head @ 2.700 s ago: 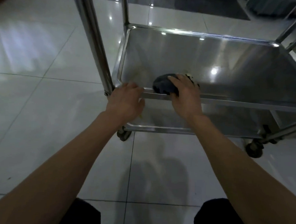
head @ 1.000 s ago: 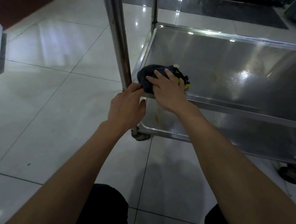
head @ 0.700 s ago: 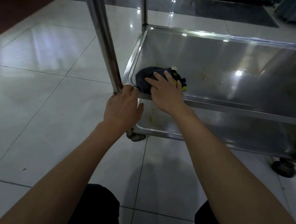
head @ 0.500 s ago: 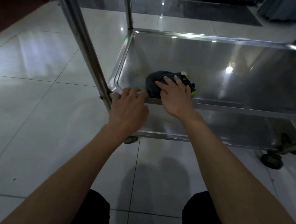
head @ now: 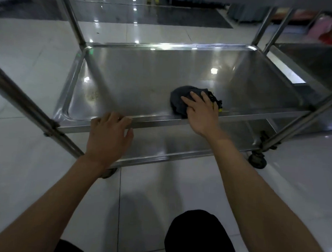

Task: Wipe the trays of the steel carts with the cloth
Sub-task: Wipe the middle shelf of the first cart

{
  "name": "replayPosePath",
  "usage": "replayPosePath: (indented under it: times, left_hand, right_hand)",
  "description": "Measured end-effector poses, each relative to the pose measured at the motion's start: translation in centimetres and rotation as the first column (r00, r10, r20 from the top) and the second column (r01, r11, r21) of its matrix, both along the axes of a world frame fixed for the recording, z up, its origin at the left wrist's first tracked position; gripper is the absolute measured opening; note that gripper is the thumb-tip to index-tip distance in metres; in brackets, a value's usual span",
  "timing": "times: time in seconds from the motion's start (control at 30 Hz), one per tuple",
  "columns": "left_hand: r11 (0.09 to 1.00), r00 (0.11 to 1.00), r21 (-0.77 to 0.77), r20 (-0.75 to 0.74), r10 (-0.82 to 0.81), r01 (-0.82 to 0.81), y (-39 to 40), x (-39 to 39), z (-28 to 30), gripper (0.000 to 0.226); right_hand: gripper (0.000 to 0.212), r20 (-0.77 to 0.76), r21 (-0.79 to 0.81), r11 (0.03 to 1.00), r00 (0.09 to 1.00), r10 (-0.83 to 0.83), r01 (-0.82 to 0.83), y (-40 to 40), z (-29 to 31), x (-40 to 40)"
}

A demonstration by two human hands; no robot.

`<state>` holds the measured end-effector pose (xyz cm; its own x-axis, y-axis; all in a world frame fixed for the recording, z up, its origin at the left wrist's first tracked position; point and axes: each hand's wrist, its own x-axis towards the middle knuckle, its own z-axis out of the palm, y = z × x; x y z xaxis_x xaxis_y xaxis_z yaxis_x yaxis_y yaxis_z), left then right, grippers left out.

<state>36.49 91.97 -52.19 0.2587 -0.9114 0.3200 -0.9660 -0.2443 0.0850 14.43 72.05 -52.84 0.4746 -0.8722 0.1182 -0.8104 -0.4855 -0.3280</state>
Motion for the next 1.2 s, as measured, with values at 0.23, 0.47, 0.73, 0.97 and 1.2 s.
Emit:
replayPosePath:
  times: [0.23, 0.47, 0.73, 0.97, 1.2]
  left_hand:
    - [1.0, 1.0, -0.028, -0.022, 0.007, -0.008, -0.1, -0.2, -0.2, 0.034]
    - [0.999, 0.997, 0.018, -0.064, 0.047, -0.046, 1.3, 3.9, 2.3, 0.034]
    - [0.98, 0.983, 0.17, -0.127, 0.13, -0.108, 3.0, 6.5, 2.1, 0.037]
    - [0.979, 0.982, 0.101, -0.056, 0.182, -0.175, 5.6, 7.9, 0.0, 0.047]
    - [0.981, 0.985, 0.092, -0.004, 0.17, -0.169, 5.3, 8.8, -0.6, 0.05]
  right_hand:
    - [0.049, -0.053, -0.002, 0.995, 0.993, -0.103, 0.103, -3.2, 0.0, -3.9]
    - [0.049, -0.098, -0.015, 0.995, 0.99, -0.101, 0.1, -2.1, 0.1, -1.7]
    - [0.049, -0.135, 0.027, 0.993, 0.984, 0.117, -0.115, 1.8, 0.3, 9.0]
    - [0.052, -0.112, 0.049, 0.918, 0.911, 0.397, -0.394, 5.5, -0.2, 22.5]
    - [0.051, -0.175, 0.096, 0.803, 0.784, 0.595, -0.588, 5.8, -0.1, 31.0]
